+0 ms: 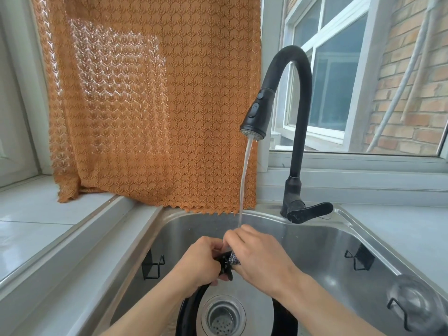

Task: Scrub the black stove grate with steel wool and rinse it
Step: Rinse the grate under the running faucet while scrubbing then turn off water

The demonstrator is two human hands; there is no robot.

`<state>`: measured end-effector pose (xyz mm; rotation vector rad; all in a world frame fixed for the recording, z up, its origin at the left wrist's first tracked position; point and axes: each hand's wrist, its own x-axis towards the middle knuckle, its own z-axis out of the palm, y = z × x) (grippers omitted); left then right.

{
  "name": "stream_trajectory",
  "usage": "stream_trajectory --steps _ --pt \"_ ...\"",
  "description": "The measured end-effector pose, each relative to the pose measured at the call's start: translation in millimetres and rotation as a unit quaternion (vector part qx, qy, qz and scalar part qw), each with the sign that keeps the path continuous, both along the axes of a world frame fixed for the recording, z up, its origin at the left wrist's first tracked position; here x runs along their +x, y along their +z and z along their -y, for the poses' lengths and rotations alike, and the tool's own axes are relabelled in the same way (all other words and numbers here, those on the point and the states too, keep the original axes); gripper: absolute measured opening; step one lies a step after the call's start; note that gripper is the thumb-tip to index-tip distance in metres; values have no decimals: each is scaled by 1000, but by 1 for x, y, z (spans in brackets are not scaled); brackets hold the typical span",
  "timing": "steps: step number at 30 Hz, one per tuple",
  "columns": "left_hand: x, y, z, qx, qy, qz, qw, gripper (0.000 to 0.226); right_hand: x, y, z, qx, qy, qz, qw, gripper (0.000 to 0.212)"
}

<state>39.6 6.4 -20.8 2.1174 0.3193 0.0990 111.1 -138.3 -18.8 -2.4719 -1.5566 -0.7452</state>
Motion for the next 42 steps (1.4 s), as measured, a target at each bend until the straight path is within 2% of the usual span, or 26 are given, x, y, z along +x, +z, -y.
stream_trajectory --steps 4,8,12,15,20,27,30,34,42 --pt "0 1 -1 -5 5 -1 1000 37 3 2 2 30 -33 -57 997 34" --pt "-2 3 -3 -26 14 -15 999 38 7 3 12 61 -116 -136 982 31" --pt "-4 6 -5 -39 23 -26 999 32 15 0 26 37 -210 -193 958 34" --pt "-6 8 -6 -46 22 -34 998 32 20 -2 32 16 -231 -212 949 35" --pt "-10 10 -9 -34 -1 -54 998 35 18 0 31 -5 -212 -204 956 31" --pt "-14 15 -13 -104 -36 -124 986 45 14 6 30 25 -176 -165 970 23" --pt "-13 12 -10 -114 -61 -128 983 30 13 7 29 32 -156 -156 975 22" --pt "-12 11 -6 -102 -39 -98 989 19 9 9 28 40 -147 -163 975 24" --pt "-10 7 -8 -55 -34 -71 995 46 0 13 17 38 -101 -93 990 25"
